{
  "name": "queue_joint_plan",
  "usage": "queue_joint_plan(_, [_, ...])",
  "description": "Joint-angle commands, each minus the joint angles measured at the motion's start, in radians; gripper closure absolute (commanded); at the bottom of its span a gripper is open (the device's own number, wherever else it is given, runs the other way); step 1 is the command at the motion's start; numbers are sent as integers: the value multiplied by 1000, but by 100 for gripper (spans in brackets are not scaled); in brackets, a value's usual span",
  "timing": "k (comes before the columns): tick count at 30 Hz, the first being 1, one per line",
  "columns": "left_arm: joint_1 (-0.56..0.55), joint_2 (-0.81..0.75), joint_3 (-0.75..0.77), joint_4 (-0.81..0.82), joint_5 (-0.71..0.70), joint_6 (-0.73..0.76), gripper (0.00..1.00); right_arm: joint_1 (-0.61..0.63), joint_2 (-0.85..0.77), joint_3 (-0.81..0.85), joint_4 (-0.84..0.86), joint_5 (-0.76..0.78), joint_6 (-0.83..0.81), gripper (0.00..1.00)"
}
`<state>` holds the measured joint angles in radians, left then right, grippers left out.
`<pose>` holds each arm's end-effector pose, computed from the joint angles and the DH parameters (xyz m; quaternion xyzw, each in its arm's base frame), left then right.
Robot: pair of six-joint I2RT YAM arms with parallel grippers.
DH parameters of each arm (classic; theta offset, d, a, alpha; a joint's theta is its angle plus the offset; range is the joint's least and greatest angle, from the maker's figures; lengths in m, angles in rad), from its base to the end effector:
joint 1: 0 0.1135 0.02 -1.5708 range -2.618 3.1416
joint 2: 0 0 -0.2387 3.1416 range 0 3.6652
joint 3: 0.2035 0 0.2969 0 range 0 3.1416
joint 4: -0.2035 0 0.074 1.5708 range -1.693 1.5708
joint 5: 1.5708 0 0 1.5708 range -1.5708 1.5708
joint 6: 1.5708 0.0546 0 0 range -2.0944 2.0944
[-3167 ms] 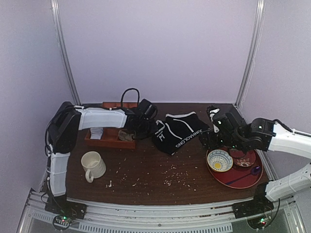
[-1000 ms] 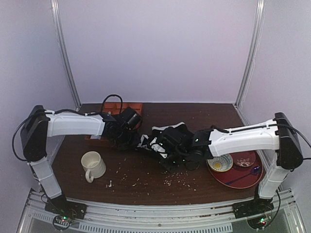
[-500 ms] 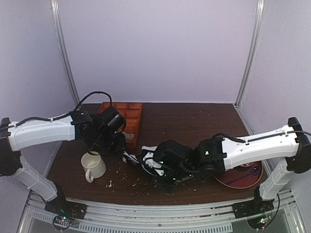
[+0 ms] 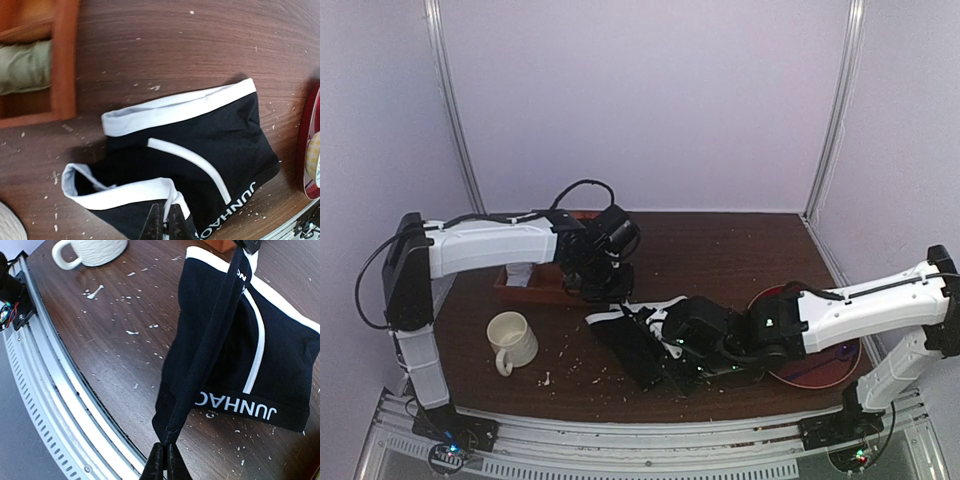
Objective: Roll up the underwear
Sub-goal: Fold the underwear at the center of the board.
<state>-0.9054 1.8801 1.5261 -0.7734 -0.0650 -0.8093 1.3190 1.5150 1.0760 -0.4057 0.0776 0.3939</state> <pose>0.2752 -0.3450 0.1803 0.0397 0.9742 -0.1454 0.1678 0.0989 0.3676 0.1865 -0.4045 0.8421 0.2443 0.2599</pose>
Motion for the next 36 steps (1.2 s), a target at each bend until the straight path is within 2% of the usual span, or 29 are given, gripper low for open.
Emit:
queue_joint_plan(1, [8, 69, 115, 27, 17, 81, 100, -3, -36, -60, 28, 32, 86, 100])
queue_joint_plan(11, [8, 240, 325, 4, 32, 151, 100, -74, -67, -155, 97, 25, 142, 100])
queue_joint_plan(24, [8, 398, 501, -16, 19, 134, 100, -228, -102, -267, 126, -25, 145, 100])
queue_joint_plan(36, [10, 517, 637, -39, 14, 120, 100, -308, -90, -312, 157, -59, 140, 100])
